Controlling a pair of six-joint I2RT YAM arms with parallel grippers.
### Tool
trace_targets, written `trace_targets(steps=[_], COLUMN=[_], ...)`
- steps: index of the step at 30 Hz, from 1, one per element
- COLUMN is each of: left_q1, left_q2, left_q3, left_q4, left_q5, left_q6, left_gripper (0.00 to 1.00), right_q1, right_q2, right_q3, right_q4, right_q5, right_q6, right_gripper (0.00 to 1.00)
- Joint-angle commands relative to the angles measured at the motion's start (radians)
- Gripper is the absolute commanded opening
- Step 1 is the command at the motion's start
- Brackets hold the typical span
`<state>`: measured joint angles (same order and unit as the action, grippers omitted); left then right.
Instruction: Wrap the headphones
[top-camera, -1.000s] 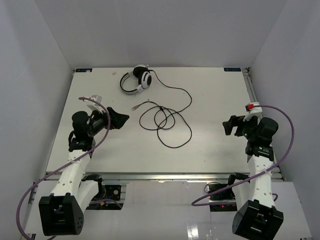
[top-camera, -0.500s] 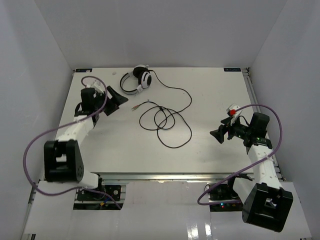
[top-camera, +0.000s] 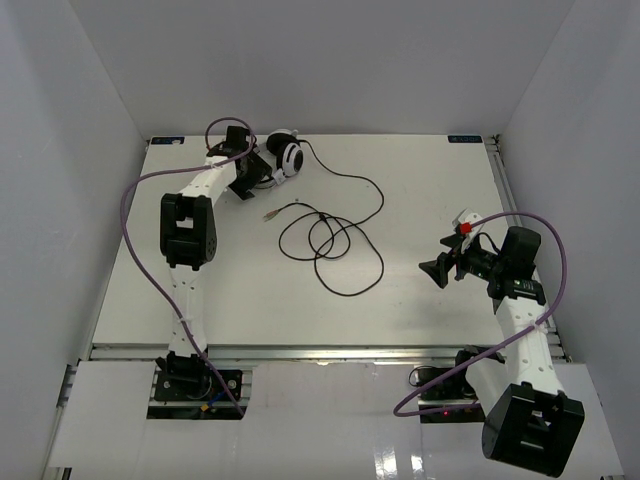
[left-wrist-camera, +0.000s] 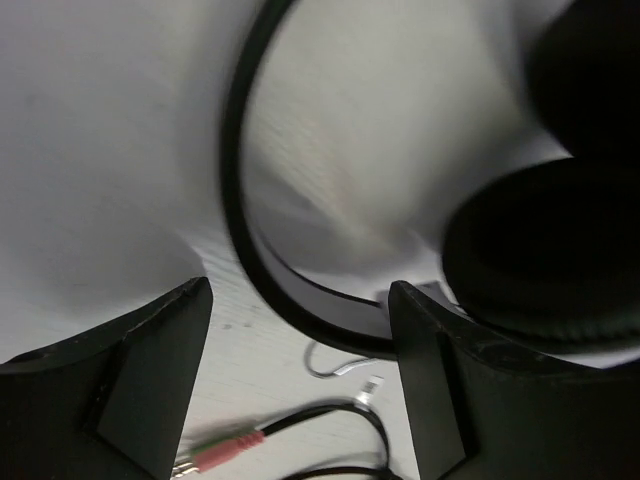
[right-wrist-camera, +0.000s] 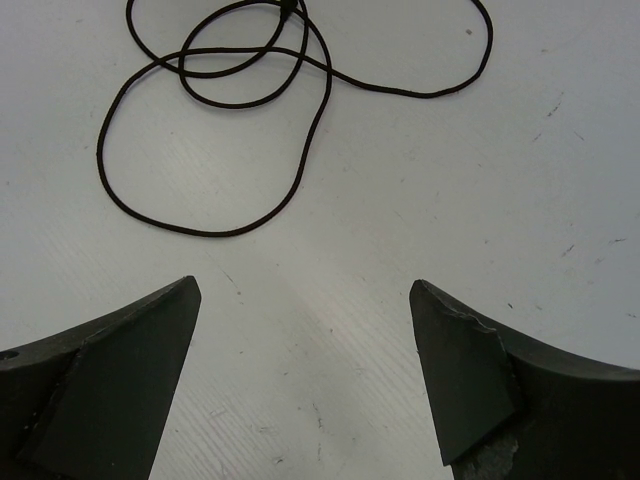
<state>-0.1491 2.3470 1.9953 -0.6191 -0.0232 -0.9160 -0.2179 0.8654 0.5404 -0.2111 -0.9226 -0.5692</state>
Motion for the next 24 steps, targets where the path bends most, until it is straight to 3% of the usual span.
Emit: trace_targets(steps=[1,8,15,22,24], left_q1=[0.002,0.006,0.030,0.034,0.035], left_q2=[0.006,0.057,0.149,0.187,0.178], left_q3=[0.092,0.137,0.246,0.304,0.283], left_q4=[-0.145,-0.160,-0.173,-0.151,-0.138], left_q5=[-0.153,-0.220,-0.184,-0.199,-0.187], left_q6=[-0.033,-0.036,0.007,0.096,0.124], left_gripper=[0.81,0.79,0.66,0.40,0.29], right_q1=[0.006,0.006,0.006,0.005,0.006], right_q2=[-0.008,-0.006,-0.003,-0.003,-0.002], right_q3=[0.015,0.012,0.010,0.009,0.007], right_q4=[0.001,0.005,0.012,0.016,0.017], right_q5=[-0.028,-0.024,-0.016,-0.012,-0.012], right_q6=[-0.006,-0.002,0.000,0.002,0.002], right_gripper=[0.91,0.91,0.91,0.91,0.91])
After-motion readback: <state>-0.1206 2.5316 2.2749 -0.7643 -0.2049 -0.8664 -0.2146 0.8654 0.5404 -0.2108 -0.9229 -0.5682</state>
